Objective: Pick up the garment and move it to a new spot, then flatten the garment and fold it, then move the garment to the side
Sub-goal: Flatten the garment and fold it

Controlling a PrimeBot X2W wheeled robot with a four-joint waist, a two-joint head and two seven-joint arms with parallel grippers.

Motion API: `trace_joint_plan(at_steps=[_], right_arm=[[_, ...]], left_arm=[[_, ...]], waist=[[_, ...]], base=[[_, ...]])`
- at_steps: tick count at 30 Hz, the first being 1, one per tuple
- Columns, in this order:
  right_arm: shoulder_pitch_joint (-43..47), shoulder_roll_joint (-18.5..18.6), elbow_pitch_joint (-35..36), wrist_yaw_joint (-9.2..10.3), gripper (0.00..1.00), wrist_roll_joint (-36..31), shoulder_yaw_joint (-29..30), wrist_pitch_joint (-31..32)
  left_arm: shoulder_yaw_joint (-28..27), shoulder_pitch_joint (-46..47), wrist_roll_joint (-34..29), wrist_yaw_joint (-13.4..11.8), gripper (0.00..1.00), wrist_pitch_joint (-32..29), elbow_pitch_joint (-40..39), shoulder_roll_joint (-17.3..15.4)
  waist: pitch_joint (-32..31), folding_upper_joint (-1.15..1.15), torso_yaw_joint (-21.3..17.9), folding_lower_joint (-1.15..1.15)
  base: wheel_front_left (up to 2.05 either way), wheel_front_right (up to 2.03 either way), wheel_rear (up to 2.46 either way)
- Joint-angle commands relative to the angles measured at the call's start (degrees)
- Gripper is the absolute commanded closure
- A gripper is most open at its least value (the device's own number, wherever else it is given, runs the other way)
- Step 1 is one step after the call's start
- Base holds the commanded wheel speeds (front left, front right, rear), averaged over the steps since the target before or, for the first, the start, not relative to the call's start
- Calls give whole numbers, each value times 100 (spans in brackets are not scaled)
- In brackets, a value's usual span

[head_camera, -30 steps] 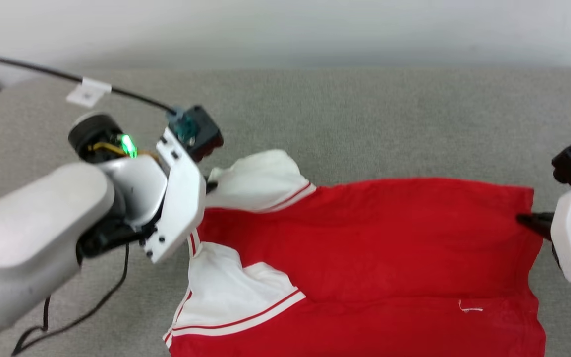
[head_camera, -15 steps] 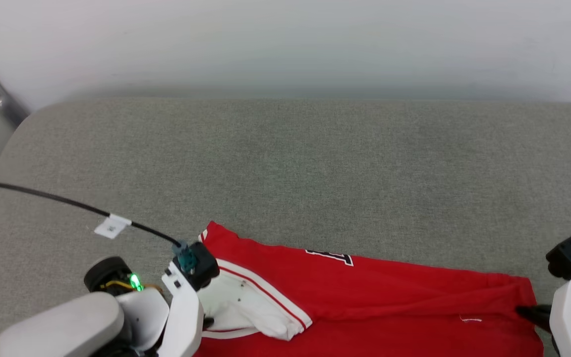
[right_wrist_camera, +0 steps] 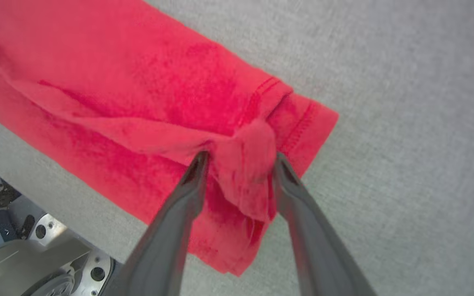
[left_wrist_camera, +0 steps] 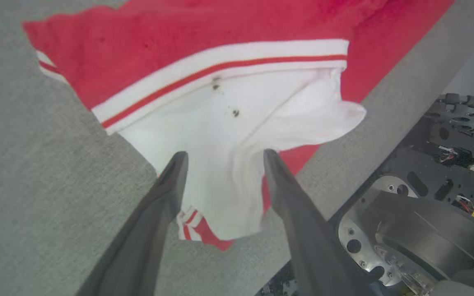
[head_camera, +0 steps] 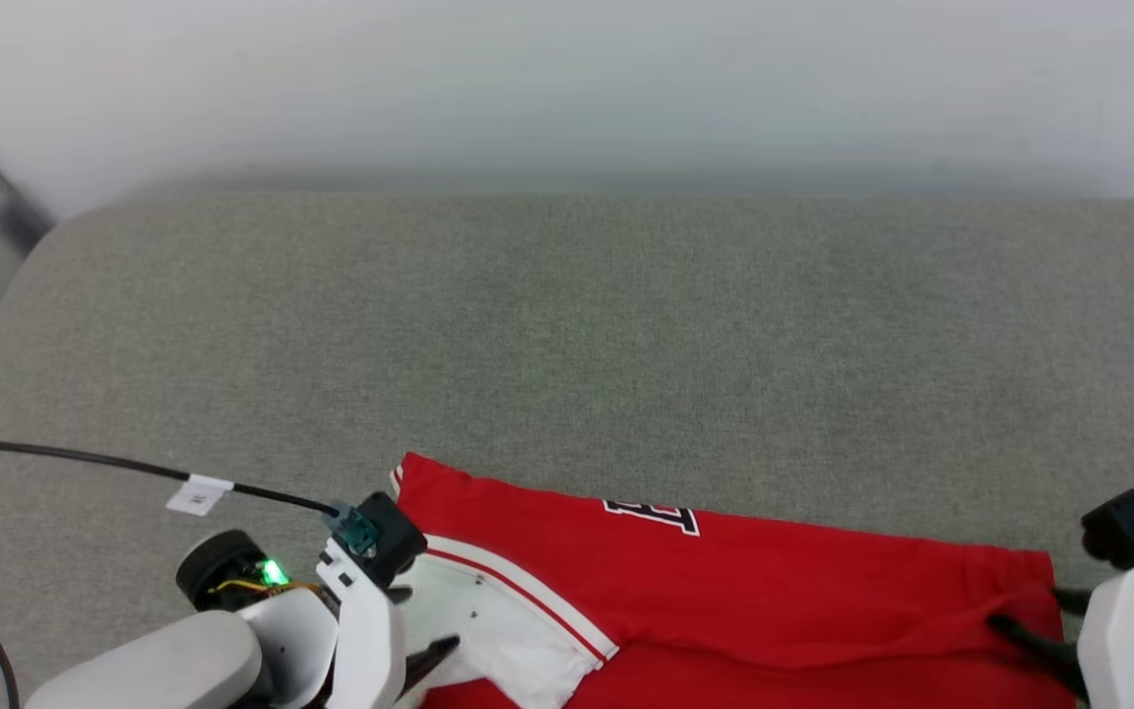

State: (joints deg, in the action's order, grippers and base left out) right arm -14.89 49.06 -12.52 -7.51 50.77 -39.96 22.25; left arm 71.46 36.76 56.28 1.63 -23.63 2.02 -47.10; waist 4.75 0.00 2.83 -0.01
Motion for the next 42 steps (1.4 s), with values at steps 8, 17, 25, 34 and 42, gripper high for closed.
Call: trace_joint_plan(at_steps=[8,17,25,34,42], right_arm=[[396,194,337,5,0,63,938,-673],[1298,-103,25,5,0,353,2186,-701],[1889,-694,-113,5,0,633,2596,-405],[1928,-1309,-196,5,0,925,2513,-19],[1756,-1629,-242,1,0,962,2111,293]], left_arm=[[-487,-276,-715,-809,0,1685,-40,44],[-1137,-798,-1217,-2223,0,3562,125,302],[-1913,-1350,-1526,-2915,0,3885,-14,755],[-3202,-2249,-2672,-3265,0,3886,-360,1325],[-4115,-2982,-3415,-3168,0,3887,-503,1926]], waist=[[-294,0,88,1],[-194,0,158,1],[33,0,284,1],[195,0,392,1],[274,0,445,1]], base=[[0,0,0],[0,0,0],[0,0,0],[0,0,0],[0,0,0]])
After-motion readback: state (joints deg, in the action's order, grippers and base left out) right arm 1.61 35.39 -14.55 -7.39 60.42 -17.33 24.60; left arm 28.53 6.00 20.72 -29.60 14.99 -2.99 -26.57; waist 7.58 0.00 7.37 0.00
